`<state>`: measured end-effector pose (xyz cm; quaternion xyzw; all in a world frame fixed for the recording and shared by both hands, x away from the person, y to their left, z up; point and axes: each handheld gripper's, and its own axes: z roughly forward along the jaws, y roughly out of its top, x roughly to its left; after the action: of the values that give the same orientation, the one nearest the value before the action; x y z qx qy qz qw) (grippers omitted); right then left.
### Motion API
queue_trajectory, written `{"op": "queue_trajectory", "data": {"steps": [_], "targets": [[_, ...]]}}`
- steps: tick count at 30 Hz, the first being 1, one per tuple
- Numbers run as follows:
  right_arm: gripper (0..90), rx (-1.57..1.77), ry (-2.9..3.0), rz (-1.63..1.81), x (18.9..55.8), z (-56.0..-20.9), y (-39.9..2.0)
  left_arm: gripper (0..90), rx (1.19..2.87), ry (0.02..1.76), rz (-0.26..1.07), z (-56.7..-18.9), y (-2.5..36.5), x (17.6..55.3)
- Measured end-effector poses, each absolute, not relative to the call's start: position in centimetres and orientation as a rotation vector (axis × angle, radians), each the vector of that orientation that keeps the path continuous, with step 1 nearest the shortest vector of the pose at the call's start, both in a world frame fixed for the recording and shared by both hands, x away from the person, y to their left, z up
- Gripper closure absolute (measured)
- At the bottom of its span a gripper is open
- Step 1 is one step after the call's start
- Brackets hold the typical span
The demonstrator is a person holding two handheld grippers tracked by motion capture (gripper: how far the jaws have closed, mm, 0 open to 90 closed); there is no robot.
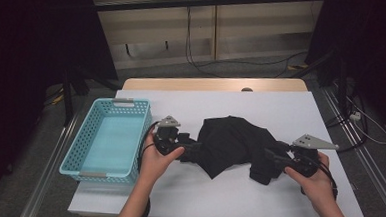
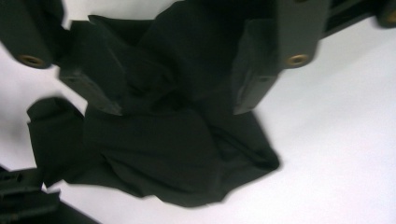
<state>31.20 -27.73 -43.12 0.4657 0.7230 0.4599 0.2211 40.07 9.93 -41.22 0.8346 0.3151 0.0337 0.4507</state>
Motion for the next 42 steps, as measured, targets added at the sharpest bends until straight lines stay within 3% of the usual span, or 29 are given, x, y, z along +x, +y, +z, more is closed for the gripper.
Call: {"op": "queue_trajectory", "data": {"steps": [5, 7, 8, 10, 11, 14, 25, 39, 42], "targets": [[35.1, 1.259, 2.03, 1.257, 31.3, -43.2, -26.6, 35.7, 2.114, 0.741, 0.042, -42.6, 7.8, 39.6], [34.0, 1.253, 2.044, 1.258, 31.4, -43.3, -26.0, 44.4, 2.117, 0.758, 0.006, -43.1, 7.3, 39.5], [34.0, 1.253, 2.044, 1.258, 31.4, -43.3, -26.0, 44.4, 2.13, 0.758, -0.003, -43.3, 7.1, 39.5], [33.6, 1.243, 2.059, 1.253, 31.4, -43.4, -25.6, 65.1, 2.15, 0.738, -0.026, -43.6, 6.9, 39.4], [33.3, 1.23, 2.077, 1.249, 31.5, -43.5, -25.2, 82.0, 2.155, 0.732, -0.046, -43.7, 6.9, 39.3], [33.1, 1.216, 2.093, 1.25, 31.5, -43.5, -24.7, 86.7, 2.137, 0.724, -0.063, -43.2, 6.9, 39.2], [28.4, 1.167, 2.154, 1.261, 31.5, -43.8, -22.8, 87.8, 2.104, 0.622, -0.068, -41.3, 6.5, 38.0], [25.7, 1.21, 2.092, 1.267, 30.9, -43.6, -25.0, 87.7, 2.163, 0.477, -0.118, -40.9, 3.3, 35.7], [25.2, 1.209, 2.08, 1.263, 30.9, -43.5, -25.0, 85.8, 2.201, 0.464, -0.066, -41.2, 3.1, 35.7]]}}
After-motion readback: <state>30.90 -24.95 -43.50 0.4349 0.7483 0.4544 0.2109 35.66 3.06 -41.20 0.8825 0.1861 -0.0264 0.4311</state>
